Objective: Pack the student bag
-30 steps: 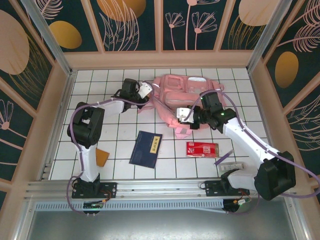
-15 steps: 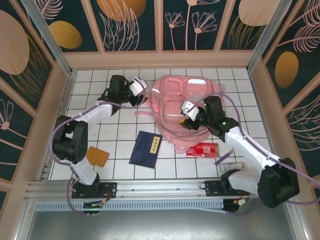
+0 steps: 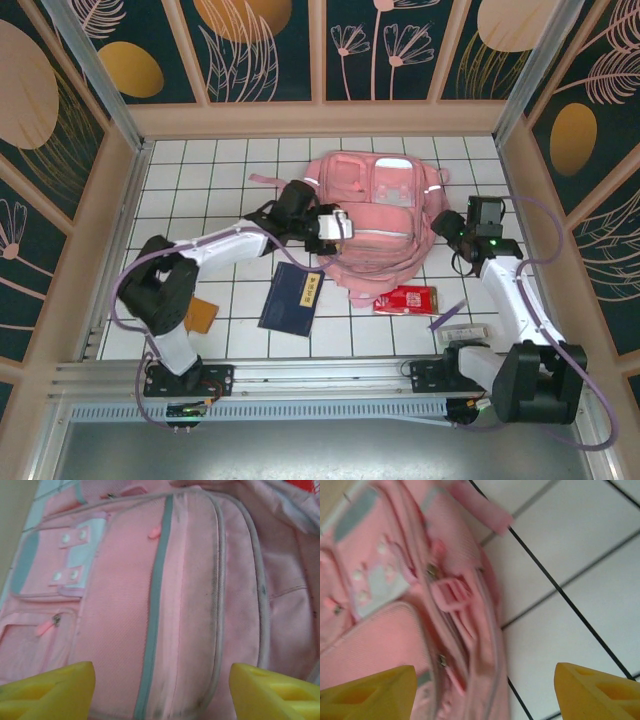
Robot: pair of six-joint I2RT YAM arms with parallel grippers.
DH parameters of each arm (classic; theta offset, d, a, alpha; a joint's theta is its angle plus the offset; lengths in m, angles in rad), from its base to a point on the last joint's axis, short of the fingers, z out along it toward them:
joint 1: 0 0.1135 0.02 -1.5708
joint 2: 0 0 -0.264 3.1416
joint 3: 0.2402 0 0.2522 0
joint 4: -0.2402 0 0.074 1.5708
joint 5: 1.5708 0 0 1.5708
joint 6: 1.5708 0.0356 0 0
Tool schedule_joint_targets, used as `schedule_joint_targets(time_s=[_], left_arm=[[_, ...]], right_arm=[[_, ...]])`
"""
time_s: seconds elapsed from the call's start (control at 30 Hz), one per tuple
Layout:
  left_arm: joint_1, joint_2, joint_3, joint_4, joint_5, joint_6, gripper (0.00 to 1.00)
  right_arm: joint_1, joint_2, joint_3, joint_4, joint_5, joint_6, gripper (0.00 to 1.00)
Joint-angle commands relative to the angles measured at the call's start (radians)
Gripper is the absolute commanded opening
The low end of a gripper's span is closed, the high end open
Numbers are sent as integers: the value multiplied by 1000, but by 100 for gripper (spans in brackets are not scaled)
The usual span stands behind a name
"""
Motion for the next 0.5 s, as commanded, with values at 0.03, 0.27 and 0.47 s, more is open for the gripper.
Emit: schedule_joint_targets(time_s=[0.03,0.27,0.47], left_arm=[[-32,100,87,-52,-86,75,72],[-37,195,149,-53,-69,2,78],[-41,278,257,-107,-149,-63,65]], right_arm=[[-19,16,5,-52,-106,-5,73],[-21,63,8,-41,-156,-70,74],[-22,82,7,-27,-170,-95,74]])
